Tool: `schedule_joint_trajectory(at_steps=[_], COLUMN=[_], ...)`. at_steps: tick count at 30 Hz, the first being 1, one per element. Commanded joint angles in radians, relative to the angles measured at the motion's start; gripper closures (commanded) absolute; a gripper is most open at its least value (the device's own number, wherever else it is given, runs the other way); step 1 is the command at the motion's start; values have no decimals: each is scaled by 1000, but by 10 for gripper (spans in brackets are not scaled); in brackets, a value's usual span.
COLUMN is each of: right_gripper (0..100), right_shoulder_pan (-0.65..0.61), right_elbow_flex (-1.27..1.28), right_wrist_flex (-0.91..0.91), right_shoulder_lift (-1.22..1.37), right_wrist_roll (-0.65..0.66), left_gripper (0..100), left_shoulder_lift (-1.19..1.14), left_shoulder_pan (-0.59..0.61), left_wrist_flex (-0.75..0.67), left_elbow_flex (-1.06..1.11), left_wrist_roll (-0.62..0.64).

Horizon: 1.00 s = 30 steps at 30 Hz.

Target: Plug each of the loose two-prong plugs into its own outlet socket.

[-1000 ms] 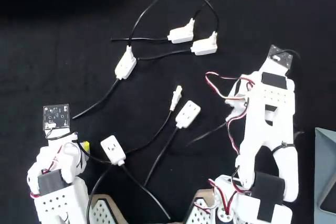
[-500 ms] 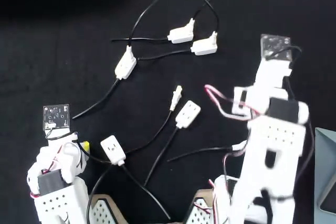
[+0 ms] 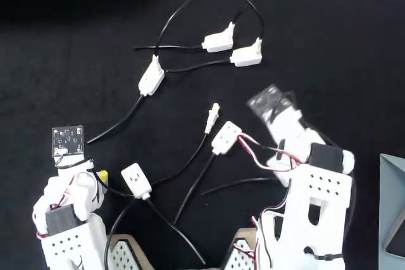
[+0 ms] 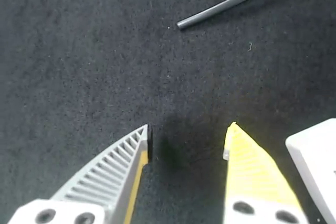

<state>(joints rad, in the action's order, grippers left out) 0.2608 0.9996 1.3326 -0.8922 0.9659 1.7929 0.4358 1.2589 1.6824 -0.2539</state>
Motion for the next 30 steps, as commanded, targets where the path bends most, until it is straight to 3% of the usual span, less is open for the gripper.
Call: schedule_joint_trajectory(at_steps=[1,18,30], right_gripper=[791,787,787], right_shoulder_pan=[-8,-6,-43], right_elbow_flex=[4,122,354], right_wrist_flex=[-5,69,-167], right_shoulder_lift=[-15,-13,-13], right_wrist_roll=[129,172,181], left_gripper=[765,765,765], left_shoulder_lift=[3,3,3], left_shoulder_pan=[7,7,7], left_wrist_flex=[5,5,5], left_elbow_flex=[18,18,18], left_wrist_roll=[6,6,6])
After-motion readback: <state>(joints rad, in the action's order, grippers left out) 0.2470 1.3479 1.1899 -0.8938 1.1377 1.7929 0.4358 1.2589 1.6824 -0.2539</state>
